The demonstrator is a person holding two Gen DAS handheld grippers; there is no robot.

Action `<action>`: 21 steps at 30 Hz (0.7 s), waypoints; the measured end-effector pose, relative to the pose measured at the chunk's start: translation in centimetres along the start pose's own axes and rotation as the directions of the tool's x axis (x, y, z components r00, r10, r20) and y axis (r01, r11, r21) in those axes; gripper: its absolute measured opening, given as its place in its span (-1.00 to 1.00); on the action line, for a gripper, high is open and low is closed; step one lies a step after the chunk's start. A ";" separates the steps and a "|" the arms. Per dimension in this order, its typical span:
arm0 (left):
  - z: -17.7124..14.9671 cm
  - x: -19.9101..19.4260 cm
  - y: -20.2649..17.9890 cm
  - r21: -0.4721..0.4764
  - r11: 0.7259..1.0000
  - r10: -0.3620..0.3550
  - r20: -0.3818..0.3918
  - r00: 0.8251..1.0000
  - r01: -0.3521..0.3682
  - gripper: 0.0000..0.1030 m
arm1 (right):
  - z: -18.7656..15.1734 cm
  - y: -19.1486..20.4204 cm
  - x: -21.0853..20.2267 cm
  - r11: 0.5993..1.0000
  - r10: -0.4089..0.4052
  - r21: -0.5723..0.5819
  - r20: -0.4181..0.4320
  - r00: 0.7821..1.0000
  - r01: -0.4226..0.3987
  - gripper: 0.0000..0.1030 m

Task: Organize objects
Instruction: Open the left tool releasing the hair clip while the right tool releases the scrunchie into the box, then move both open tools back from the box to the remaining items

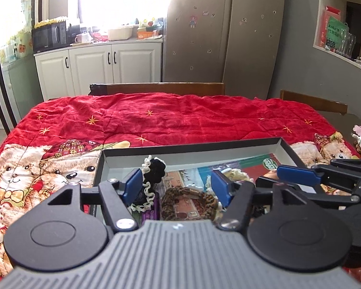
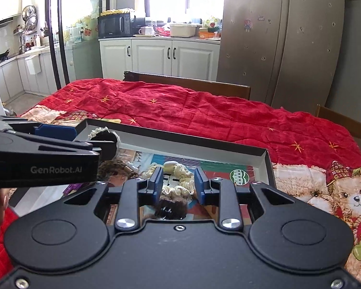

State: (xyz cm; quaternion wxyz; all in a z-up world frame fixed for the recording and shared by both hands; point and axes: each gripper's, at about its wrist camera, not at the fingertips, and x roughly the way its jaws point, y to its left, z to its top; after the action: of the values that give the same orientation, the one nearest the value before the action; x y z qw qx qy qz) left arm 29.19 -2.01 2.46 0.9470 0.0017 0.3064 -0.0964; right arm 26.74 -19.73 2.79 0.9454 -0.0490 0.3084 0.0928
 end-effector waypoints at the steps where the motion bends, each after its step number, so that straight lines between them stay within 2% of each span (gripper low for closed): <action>1: 0.0 -0.3 0.0 0.002 1.000 -0.002 0.004 1.000 0.002 0.46 | 0.0 0.1 -0.4 1.000 0.001 -0.005 0.002 1.000 -0.001 -0.47; 11: -0.9 -3.9 0.4 0.027 1.000 -0.016 0.034 0.999 0.015 0.51 | -1.3 1.0 -5.0 0.998 0.019 -0.063 0.024 1.000 -0.018 -0.47; 21: -3.3 -7.6 0.4 0.080 0.995 -0.062 0.040 0.997 0.059 0.58 | -3.9 2.0 -9.9 0.993 0.067 -0.104 0.033 0.997 -0.063 -0.47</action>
State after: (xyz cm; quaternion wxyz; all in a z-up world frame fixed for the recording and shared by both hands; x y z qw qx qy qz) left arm 21.30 -0.03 4.18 0.9491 0.0275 0.2822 -0.1370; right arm 16.27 -19.83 5.49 0.9437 -0.0859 0.2872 0.1401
